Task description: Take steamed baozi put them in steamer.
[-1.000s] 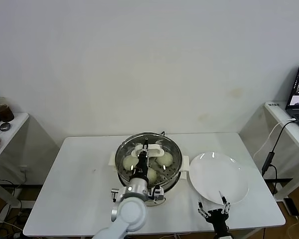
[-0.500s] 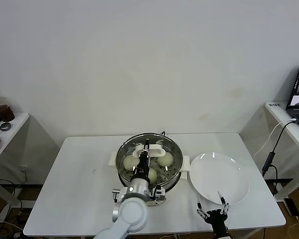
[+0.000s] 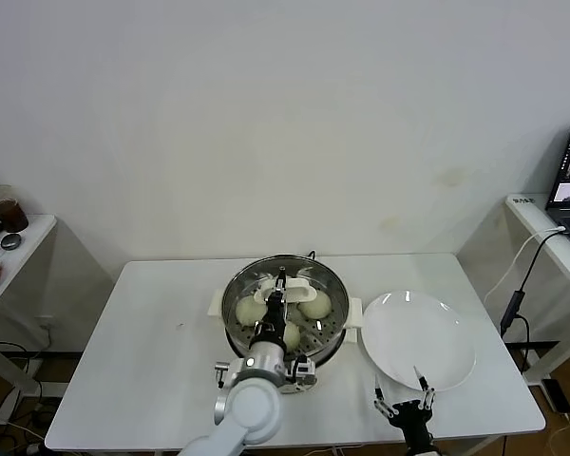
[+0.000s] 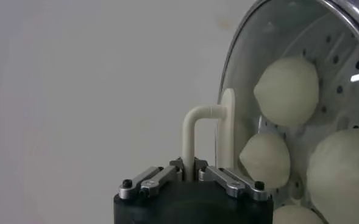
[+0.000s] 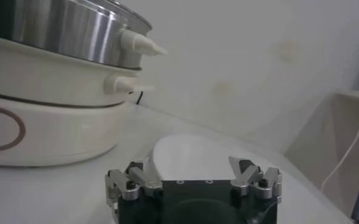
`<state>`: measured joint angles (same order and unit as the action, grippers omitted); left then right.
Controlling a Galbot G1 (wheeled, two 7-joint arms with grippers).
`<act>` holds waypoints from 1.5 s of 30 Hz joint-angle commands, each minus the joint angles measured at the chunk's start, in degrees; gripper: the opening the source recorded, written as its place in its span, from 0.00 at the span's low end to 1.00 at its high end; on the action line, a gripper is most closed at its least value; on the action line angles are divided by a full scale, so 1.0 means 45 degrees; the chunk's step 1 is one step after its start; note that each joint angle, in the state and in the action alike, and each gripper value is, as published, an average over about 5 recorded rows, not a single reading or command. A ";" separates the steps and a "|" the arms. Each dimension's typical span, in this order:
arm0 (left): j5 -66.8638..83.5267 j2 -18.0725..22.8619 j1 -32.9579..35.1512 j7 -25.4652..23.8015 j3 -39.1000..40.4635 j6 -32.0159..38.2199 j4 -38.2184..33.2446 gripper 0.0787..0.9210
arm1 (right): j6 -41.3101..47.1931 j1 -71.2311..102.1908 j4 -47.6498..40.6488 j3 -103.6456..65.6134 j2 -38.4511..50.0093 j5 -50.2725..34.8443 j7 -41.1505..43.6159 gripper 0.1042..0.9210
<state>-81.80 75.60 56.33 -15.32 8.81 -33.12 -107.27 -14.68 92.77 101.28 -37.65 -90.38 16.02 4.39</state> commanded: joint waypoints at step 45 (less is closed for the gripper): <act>2.0032 0.0409 1.2956 0.6398 -0.8678 1.0366 -0.3262 0.88 | 0.0814 0.1666 0.1764 0.0255 0.2654 -0.4607 0.1471 0.88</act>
<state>-12.65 76.30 104.06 12.48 -22.78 2.88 -127.97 -12.93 96.98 106.38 -37.43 -82.98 6.74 8.04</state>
